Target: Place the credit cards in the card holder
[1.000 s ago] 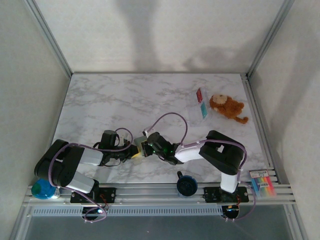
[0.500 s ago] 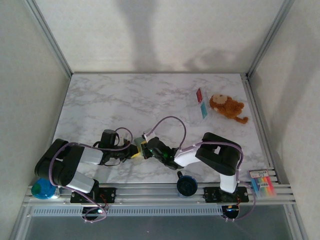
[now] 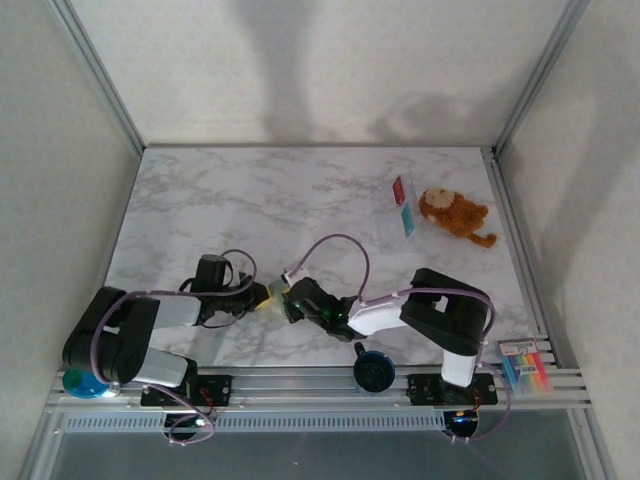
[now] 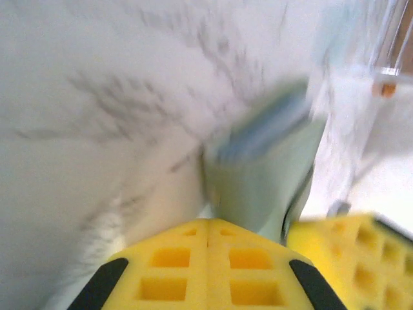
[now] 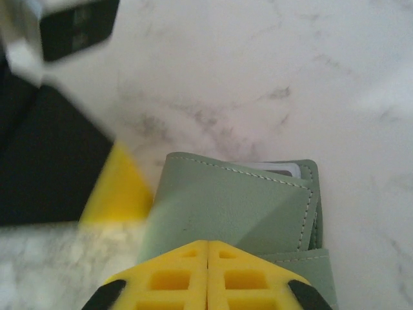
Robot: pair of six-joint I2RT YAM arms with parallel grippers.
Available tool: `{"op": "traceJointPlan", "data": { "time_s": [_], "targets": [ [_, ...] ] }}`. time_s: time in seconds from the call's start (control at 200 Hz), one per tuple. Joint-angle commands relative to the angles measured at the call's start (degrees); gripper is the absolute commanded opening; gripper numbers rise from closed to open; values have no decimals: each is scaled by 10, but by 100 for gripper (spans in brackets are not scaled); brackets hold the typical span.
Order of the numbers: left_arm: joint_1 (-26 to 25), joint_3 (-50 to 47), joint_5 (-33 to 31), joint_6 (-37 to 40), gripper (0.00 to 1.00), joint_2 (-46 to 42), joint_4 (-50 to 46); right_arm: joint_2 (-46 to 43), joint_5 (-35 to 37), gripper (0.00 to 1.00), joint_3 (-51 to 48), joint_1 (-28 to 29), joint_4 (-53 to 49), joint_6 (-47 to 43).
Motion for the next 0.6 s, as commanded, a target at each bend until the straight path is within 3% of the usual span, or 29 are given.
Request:
{"op": "traceJointPlan", "data": {
  "time_s": [0.0, 0.15, 0.21, 0.295, 0.37, 0.471, 0.561, 0.596],
  "targets": [
    [12, 31, -61, 21, 0, -57, -79, -23, -61, 7, 42, -5, -237, 2],
    [25, 65, -105, 27, 1, -125, -162, -48, -87, 23, 104, -35, -279, -12],
    [27, 76, -120, 29, 4, -140, -180, -57, -87, 30, 126, -36, -294, -23],
    [29, 88, -135, 36, 13, -149, -204, -71, -77, 32, 159, -38, -334, -28],
    [30, 105, -173, 56, 30, -154, -235, -99, -66, 39, 171, -41, -360, -32],
    [28, 139, -283, 80, 59, -176, -300, -159, -45, 52, 164, -53, -381, -35],
    [22, 154, -341, 113, 70, -233, -313, -232, -20, 68, 144, -71, -398, -39],
    [19, 151, -357, 123, 96, -260, -309, -264, -7, 71, 133, -80, -401, -45]
  ]
}}
